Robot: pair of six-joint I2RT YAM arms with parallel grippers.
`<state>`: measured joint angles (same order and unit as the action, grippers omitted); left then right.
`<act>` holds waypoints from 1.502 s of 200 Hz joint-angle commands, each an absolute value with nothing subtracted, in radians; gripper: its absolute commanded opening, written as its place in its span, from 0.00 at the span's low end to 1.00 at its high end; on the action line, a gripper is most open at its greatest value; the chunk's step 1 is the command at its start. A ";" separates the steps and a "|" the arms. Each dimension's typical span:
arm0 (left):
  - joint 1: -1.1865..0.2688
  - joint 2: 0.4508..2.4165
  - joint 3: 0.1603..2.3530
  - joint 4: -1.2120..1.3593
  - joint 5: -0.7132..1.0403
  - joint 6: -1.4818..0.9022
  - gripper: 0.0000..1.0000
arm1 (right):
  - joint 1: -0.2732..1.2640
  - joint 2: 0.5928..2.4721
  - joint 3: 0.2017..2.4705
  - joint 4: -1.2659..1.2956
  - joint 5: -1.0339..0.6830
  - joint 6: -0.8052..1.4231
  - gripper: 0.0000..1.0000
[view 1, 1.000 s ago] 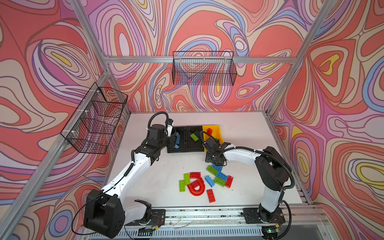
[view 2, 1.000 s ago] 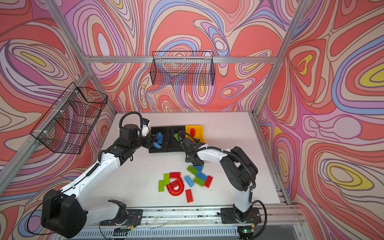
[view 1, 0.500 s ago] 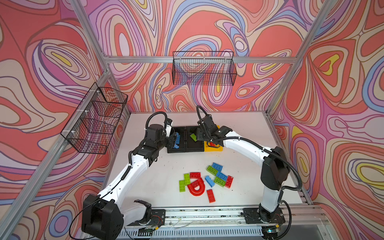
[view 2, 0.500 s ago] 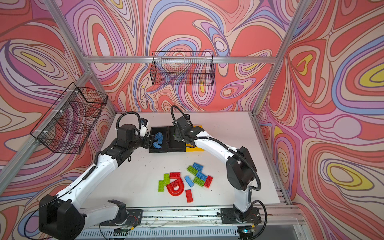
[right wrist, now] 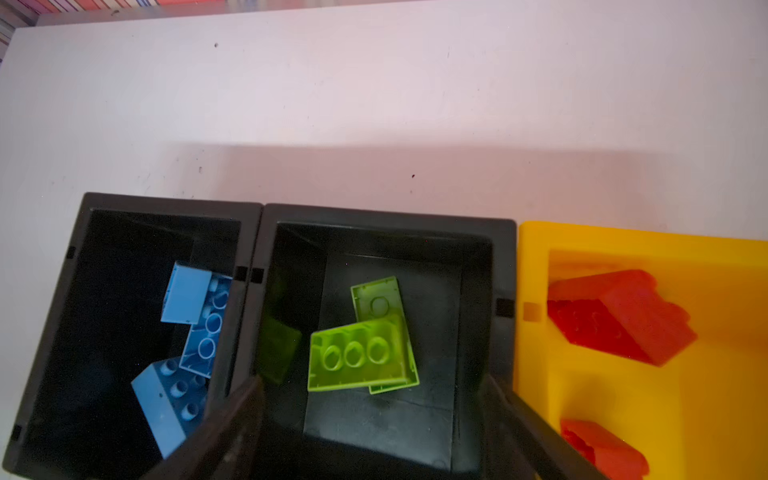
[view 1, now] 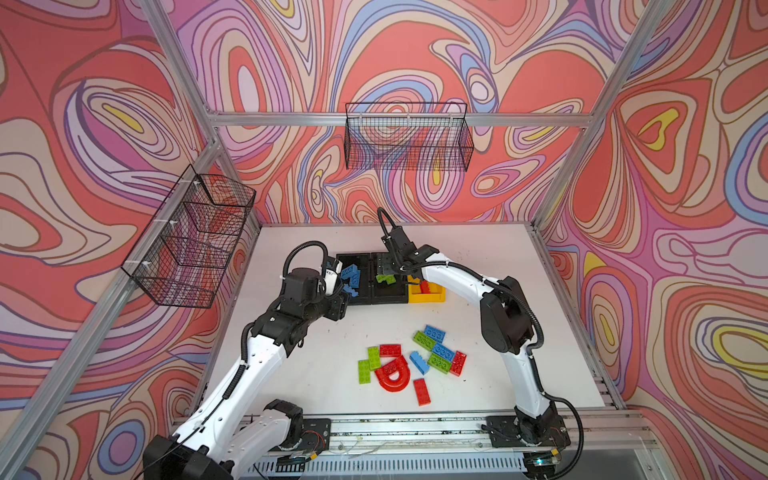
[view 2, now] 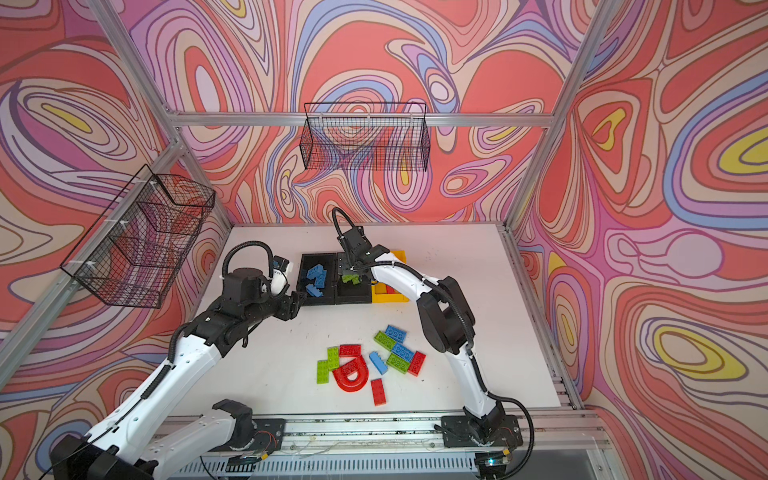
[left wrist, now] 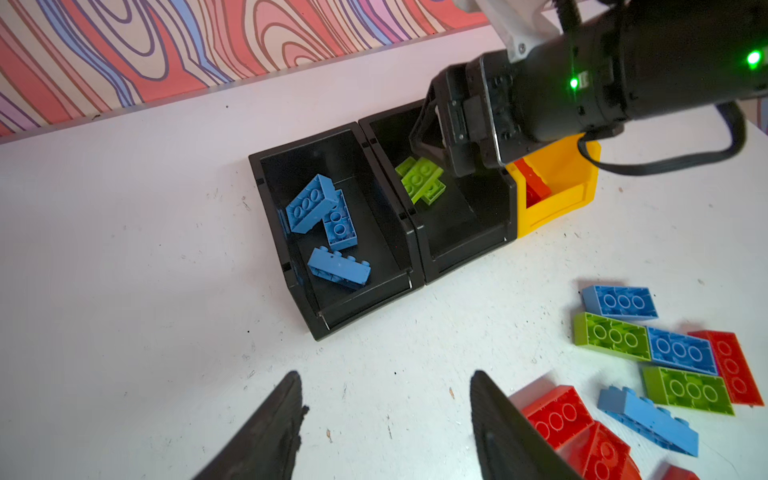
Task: Sort the legos into containers by color
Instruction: 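Lower the left gripper and close it on a red brick beside the red arch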
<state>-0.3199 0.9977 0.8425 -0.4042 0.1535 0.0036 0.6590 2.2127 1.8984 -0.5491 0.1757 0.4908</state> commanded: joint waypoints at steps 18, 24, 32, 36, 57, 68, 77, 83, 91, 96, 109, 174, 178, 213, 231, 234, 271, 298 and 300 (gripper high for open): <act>-0.425 1.020 0.857 -0.458 0.203 0.128 0.67 | 0.613 2.080 1.797 -0.484 0.146 0.472 0.89; -0.457 1.036 0.856 -0.456 0.198 0.161 0.67 | 0.602 2.049 1.765 -0.472 0.148 0.471 0.89; -0.495 1.059 0.857 -0.450 0.201 0.192 0.68 | 0.585 2.005 1.718 -0.459 0.149 0.469 0.88; -0.508 1.069 0.857 -0.447 0.211 0.205 0.68 | 0.577 1.981 1.695 -0.454 0.151 0.467 0.88; -0.552 1.138 0.860 -0.423 0.271 0.238 0.69 | 0.528 1.853 1.558 -0.422 0.164 0.452 0.87; -0.581 1.182 0.869 -0.425 0.272 0.269 0.70 | 0.508 1.791 1.492 -0.413 0.173 0.437 0.87; -0.614 1.218 0.875 -0.434 0.250 0.315 0.70 | 0.493 1.741 1.441 -0.410 0.176 0.422 0.87; -0.639 1.240 0.880 -0.445 0.233 0.360 0.70 | 0.484 1.708 1.410 -0.408 0.180 0.414 0.87; -0.664 1.272 0.884 -0.458 0.215 0.422 0.71 | 0.472 1.676 1.371 -0.409 0.184 0.406 0.87; -0.673 1.291 0.887 -0.472 0.205 0.464 0.71 | 0.465 1.659 1.352 -0.410 0.185 0.405 0.87; -0.676 1.339 0.908 -0.516 0.207 0.544 0.71 | 0.449 1.624 1.305 -0.419 0.188 0.405 0.86; -0.732 1.555 0.990 -0.580 0.152 0.724 0.72 | 0.418 1.526 1.178 -0.425 0.191 0.406 0.85; -0.737 1.564 0.992 -0.580 0.150 0.727 0.72 | 0.415 1.524 1.174 -0.425 0.189 0.406 0.85; -0.742 1.616 1.005 -0.592 0.136 0.791 0.72 | 0.391 1.480 1.130 -0.432 0.201 0.396 0.86; -0.742 1.634 1.021 -0.601 0.159 0.798 0.72 | 0.372 1.465 1.117 -0.433 0.200 0.393 0.86; -0.742 1.636 1.023 -0.603 0.165 0.799 0.72 | 0.369 1.464 1.116 -0.434 0.199 0.392 0.86; -0.744 1.661 1.056 -0.630 0.203 0.818 0.71 | 0.348 1.450 1.098 -0.434 0.195 0.387 0.86; -0.744 1.662 1.075 -0.664 0.246 0.824 0.72 | 0.336 1.446 1.088 -0.431 0.189 0.389 0.86; -0.744 1.663 1.076 -0.668 0.250 0.824 0.71 | 0.335 1.445 1.086 -0.432 0.189 0.389 0.86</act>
